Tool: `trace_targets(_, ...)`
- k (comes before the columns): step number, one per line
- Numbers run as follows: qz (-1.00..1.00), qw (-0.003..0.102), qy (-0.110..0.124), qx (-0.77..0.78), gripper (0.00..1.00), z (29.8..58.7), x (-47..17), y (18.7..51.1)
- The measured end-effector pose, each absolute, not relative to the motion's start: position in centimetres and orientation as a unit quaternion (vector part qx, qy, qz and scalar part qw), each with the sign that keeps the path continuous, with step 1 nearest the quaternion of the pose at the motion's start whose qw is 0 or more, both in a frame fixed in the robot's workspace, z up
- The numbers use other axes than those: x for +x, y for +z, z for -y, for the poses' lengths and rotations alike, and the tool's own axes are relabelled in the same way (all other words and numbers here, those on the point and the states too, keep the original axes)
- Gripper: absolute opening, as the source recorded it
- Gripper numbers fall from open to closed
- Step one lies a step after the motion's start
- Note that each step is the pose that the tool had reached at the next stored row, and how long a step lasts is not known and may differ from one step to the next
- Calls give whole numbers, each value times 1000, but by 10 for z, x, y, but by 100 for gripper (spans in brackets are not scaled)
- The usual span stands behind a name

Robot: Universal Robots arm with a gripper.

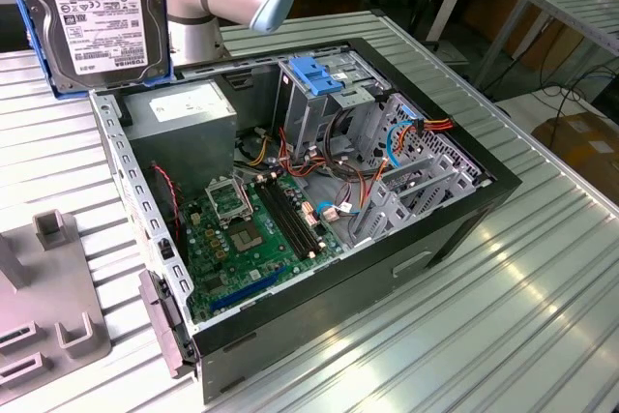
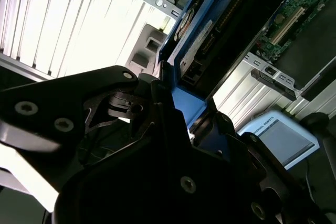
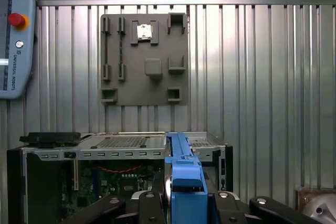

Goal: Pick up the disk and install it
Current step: 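Pick up the disk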

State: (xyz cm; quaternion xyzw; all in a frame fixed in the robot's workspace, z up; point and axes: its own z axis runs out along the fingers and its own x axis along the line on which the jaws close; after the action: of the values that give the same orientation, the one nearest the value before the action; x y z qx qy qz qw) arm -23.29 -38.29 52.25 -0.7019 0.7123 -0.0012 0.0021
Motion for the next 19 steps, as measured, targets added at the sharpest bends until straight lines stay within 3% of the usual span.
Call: trace_targets(19,-712,2,-1,-702,37,394,-188,519)
